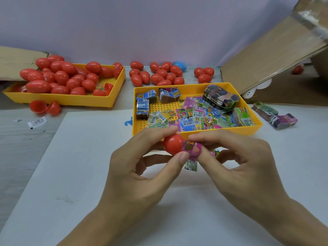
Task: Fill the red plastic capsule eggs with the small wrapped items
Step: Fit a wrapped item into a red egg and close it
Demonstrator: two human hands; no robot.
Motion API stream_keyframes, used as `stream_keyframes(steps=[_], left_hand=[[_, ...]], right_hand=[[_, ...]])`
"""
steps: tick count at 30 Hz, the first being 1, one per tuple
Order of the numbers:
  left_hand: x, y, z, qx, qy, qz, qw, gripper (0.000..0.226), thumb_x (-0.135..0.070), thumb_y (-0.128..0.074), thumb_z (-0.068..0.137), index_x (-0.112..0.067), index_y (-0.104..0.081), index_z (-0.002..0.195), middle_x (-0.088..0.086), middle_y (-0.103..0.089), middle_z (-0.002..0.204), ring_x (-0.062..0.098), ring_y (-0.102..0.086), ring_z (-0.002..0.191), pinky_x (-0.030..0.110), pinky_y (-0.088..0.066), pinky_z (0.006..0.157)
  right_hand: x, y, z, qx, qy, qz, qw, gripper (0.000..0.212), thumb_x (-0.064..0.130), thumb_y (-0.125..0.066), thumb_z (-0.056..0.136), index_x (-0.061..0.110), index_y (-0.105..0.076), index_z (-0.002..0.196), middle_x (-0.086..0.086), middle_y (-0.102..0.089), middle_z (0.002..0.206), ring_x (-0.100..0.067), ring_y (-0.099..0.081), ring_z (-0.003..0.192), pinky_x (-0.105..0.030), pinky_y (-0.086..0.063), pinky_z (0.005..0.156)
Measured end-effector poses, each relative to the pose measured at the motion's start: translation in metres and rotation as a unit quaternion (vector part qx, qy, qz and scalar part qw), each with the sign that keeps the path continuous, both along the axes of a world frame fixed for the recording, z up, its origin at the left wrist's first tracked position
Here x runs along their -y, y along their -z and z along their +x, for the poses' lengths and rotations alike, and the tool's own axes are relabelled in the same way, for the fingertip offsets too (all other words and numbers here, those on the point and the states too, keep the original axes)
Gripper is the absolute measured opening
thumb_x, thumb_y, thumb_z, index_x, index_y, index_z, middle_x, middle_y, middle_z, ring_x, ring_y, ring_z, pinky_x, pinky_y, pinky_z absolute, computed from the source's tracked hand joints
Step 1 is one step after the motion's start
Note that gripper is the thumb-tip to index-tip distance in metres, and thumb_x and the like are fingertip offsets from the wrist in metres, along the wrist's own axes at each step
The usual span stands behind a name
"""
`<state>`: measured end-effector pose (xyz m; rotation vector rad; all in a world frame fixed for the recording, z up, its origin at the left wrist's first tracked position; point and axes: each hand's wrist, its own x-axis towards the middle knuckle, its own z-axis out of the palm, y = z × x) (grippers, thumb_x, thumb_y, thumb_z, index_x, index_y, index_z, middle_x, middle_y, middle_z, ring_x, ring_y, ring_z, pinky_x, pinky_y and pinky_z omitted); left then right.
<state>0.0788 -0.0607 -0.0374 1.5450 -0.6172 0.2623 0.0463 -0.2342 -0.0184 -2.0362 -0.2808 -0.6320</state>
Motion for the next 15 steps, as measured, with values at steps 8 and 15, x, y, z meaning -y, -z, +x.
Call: stream_keyframes(steps=[8,15], left_hand=[[-0.0011,0.0018,0.0033,-0.059,0.014,-0.027,0.998,0.036,-0.021,-0.077,0.079,-0.03,-0.072,0.113,0.004,-0.072,0.1,0.023,-0.073,0.085,0.026,-0.06,0.072],[-0.0018,0.0032,0.0033,-0.074,0.019,-0.034,0.996,0.036,-0.022,-0.075,0.079,-0.031,-0.073,0.114,0.001,-0.073,0.1,0.026,-0.074,0.082,0.03,-0.061,0.071]], right_hand=[[-0.0004,-0.0016,-0.0002,-0.007,0.003,0.003,1.0,0.009,0.018,-0.071,0.084,0.025,-0.075,0.09,0.013,-0.071,0.077,-0.009,-0.068,0.071,-0.026,-0.049,0.048],[0.0022,-0.0018,0.0017,-0.026,-0.001,-0.015,1.0,0.016,0.016,-0.069,0.085,0.022,-0.078,0.096,0.012,-0.07,0.078,-0.013,-0.065,0.072,-0.028,-0.047,0.048]])
